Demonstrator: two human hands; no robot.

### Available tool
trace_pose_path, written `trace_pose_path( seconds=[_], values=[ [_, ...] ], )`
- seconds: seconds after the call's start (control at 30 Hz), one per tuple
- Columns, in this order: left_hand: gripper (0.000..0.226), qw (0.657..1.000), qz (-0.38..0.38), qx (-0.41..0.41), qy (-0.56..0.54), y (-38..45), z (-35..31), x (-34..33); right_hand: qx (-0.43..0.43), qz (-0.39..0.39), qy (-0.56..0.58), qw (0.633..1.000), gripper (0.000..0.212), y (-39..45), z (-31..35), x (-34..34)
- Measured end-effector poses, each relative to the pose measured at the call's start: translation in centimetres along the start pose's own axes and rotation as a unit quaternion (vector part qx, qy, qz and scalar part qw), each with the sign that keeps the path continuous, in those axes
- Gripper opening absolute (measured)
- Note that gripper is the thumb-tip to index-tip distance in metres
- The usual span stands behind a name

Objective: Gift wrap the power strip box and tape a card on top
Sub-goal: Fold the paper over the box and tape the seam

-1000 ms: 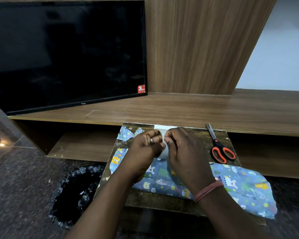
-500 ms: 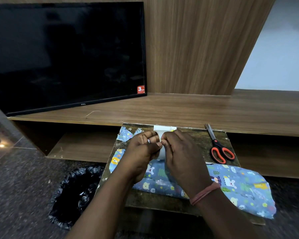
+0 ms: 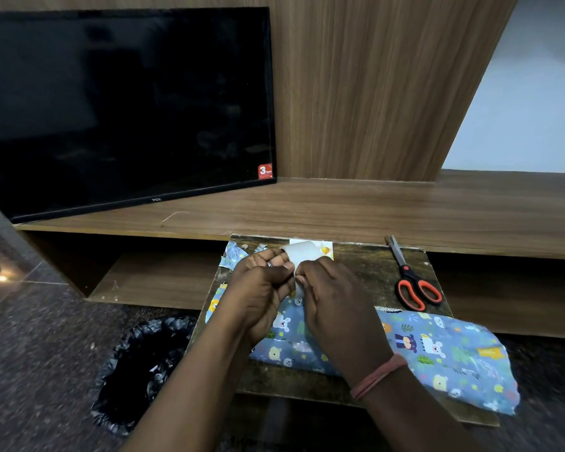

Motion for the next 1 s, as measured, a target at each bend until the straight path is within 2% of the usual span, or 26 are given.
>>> trace_pose_path(
  seconds=[0.17, 0.33, 0.43, 0.57, 0.8, 0.9, 1.0],
  values=[
    [0.025, 1.0, -0.013, 0.008, -0.024, 0.1, 0.0, 0.0, 0.008, -0.01, 0.004, 1.0, 0.007, 0.0, 0.0, 0.0],
    [0.015, 1.0, 0.015, 0.016, -0.012, -0.2, 0.1, -0.1, -0.039, -0.013, 0.054, 0.998, 0.01, 0.7, -1.2, 0.7],
    [0.036, 0.996, 0.025, 0.004, 0.089, 0.0, 0.3, 0.5, -0.044, 0.009, 0.119, 0.992, 0.016, 0.7, -1.4, 0.6],
    [0.042, 0.96, 0.107, -0.019, 0.256, -0.3, 0.6, 0.2, -0.082, -0.009, 0.113, 0.99, 0.022, 0.7, -1.8, 0.9],
    [0.049, 0.925, 0.173, -0.038, 0.336, -0.9, -0.4, -0.2, -0.084, -0.025, 0.065, 0.994, 0.031, 0.6, -2.0, 0.9],
    [0.05, 0.916, 0.155, -0.067, 0.364, -0.7, -0.5, -0.1, -0.07, -0.014, 0.057, 0.996, 0.036, 0.7, -1.8, 0.7],
    [0.048, 0.914, 0.137, -0.093, 0.371, -0.6, -0.4, 0.0, -0.061, -0.034, 0.059, 0.996, 0.028, 1.0, -1.8, 1.1]
  ],
)
Point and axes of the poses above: each hand's wrist, its own y-axis towards the middle knuckle, its own x-axis out of the back of the hand, z = x × y, the point moved 4 cm from there along y, towards the middle knuckle, and after that the axes turned 13 degrees about -y, right-handed, at the moved point
